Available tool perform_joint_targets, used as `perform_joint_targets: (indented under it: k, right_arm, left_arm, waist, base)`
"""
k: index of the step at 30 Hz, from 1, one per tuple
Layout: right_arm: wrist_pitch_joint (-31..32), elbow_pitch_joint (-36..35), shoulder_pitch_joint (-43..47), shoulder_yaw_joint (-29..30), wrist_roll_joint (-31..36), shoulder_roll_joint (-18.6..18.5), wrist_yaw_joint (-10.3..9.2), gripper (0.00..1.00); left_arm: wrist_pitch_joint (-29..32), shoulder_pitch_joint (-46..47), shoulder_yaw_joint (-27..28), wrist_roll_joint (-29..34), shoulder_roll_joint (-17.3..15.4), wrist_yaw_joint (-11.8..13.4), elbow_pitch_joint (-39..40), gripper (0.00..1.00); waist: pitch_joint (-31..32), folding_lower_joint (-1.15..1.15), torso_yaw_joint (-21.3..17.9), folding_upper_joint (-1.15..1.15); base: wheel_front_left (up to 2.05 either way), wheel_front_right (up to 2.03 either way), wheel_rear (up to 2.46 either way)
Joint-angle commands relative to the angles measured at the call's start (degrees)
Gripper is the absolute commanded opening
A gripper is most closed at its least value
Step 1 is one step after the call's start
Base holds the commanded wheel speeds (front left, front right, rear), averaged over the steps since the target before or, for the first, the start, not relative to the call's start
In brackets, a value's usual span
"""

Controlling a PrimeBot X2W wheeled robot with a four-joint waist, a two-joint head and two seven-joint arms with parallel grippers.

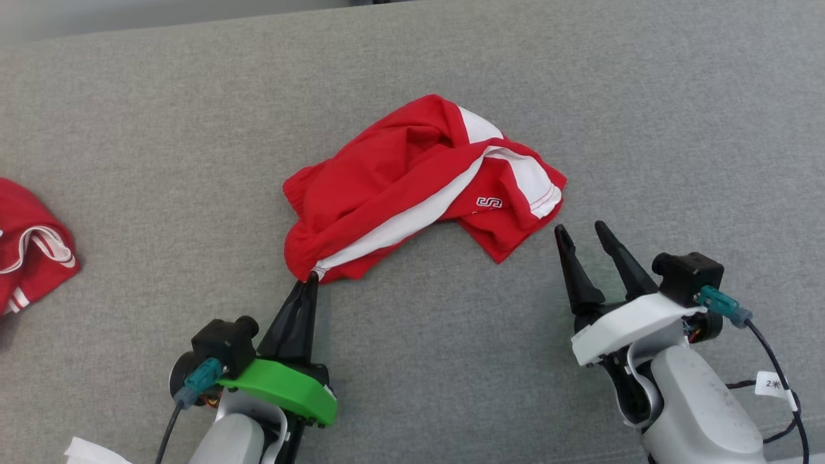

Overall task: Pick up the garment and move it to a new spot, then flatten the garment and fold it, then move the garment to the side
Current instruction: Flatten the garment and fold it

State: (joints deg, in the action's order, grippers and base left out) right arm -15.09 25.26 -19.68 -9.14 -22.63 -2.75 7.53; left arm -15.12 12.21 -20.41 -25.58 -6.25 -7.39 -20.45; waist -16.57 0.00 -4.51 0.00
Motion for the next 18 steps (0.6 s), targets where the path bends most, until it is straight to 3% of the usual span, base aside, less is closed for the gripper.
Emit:
perform_joint_targets:
  k: [1, 10, 18]
  right_arm:
    - [-0.1, 1.2, -1.2, -0.7, -2.4, -0.3, -0.08, 1.0]
    - [-0.1, 7.3, -7.0, -5.7, -12.6, -0.3, -0.07, 1.0]
    - [-0.1, 9.1, -9.4, -6.7, -15.2, -0.2, -0.06, 1.0]
  left_arm:
    - [-0.1, 1.0, 0.1, 0.0, -0.2, -0.2, 0.2, 0.0]
    - [-0.1, 1.6, -0.6, 1.3, -0.4, -0.2, 0.1, 0.0]
    - [-0.1, 2.1, -0.7, 1.8, -0.3, -0.2, 0.3, 0.0]
  waist:
    - [-0.9, 0.0, 0.9, 0.0]
    - [-2.5, 0.0, 2.3, 0.0]
    - [-3.4, 0.0, 3.2, 0.0]
  base:
    - [0.0, 0.0, 0.0]
    - [0.0, 0.0, 0.0]
    - [0.0, 0.0, 0.0]
